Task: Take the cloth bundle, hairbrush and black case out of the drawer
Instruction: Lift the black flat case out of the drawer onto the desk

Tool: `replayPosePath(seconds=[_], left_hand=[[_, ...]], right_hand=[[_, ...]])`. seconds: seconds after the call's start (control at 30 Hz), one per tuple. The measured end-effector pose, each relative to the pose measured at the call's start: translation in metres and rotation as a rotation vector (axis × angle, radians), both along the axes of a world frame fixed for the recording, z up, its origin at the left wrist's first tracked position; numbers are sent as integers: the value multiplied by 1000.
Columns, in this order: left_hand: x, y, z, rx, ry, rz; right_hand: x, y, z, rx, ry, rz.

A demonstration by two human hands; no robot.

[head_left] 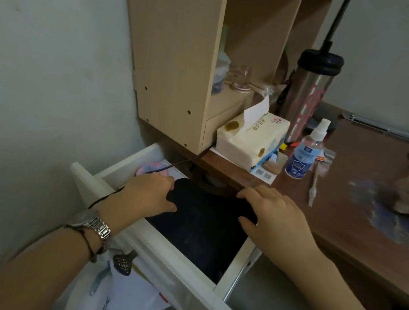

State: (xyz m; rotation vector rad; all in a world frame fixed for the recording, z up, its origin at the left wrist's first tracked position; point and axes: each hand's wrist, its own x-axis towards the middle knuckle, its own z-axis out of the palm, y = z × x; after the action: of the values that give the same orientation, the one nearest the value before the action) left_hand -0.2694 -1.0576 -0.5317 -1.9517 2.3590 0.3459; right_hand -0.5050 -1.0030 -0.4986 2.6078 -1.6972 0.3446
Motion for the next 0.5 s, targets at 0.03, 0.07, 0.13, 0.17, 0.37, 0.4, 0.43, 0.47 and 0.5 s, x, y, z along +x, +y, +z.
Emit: replayPosePath(seconds=[0.03, 0.07, 0.13, 0.17, 0.37, 0.4, 0.43, 0.47, 0.5], left_hand=[[-2, -2, -2, 25, 22, 9], [-3, -2, -5, 44, 37, 15], [-2, -2, -11, 79, 41, 18], [-1, -1, -15, 108, 38, 22], [7, 1, -29, 166, 43, 61], [8, 1, -30, 178, 33, 70], [8, 1, -31, 193, 23, 78], [9, 1, -32, 206, 18, 83], [9, 1, -32, 215, 22, 84]], right_hand=[[4, -1, -3, 7, -16, 15], [8, -2, -7, 14, -30, 28], [13, -5, -13, 61, -72, 41], [15, -6, -16, 98, -96, 42], [22, -21, -33, 287, -80, 28], [23, -24, -36, 309, -59, 24], [24, -26, -38, 333, -38, 21], [24, -29, -41, 362, -16, 19], [24, -31, -43, 397, 7, 16]])
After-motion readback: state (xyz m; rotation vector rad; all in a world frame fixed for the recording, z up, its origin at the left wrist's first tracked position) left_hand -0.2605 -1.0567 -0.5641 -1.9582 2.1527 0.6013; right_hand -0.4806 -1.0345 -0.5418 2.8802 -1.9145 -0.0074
